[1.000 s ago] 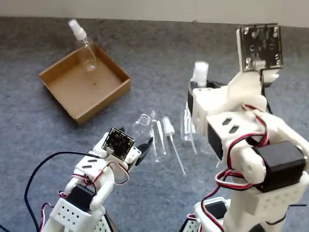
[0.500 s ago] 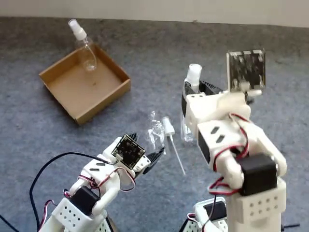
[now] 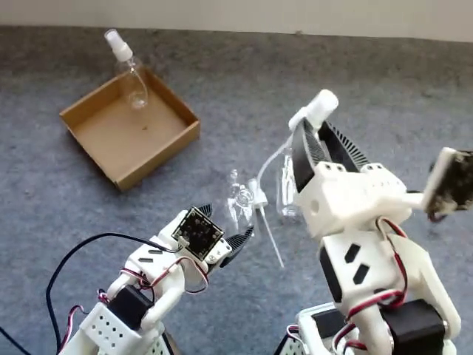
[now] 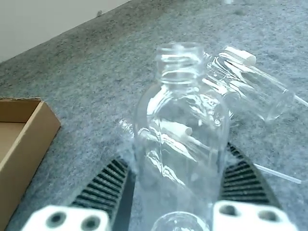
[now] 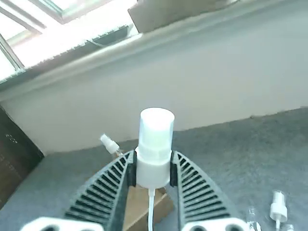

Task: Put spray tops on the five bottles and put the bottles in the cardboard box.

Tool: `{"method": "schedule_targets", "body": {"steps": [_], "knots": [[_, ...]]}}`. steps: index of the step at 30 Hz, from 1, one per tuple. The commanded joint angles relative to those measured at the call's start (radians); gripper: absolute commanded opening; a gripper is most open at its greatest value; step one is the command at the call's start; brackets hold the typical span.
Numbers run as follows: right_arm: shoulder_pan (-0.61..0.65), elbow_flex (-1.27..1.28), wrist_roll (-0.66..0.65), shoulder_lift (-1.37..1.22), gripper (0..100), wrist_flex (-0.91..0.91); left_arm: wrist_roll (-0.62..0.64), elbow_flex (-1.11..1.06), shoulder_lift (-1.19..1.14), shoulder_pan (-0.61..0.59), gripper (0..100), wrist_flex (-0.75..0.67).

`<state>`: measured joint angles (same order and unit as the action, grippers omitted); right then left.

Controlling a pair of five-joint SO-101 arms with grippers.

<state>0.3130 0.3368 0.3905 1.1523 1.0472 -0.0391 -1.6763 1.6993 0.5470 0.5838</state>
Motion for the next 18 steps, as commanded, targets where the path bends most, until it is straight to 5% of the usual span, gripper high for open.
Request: {"method": "schedule_targets", "body": {"steps": [1,18], "knots": [[0.008,0.033,0.020,0.007,3.9,-0.079,0.012,-0.024,0.013,0.013,8,-0.025],[0.008,0.231,0.020,0.007,3.9,-0.180,0.012,-0.024,0.013,0.012,8,-0.028]]}}
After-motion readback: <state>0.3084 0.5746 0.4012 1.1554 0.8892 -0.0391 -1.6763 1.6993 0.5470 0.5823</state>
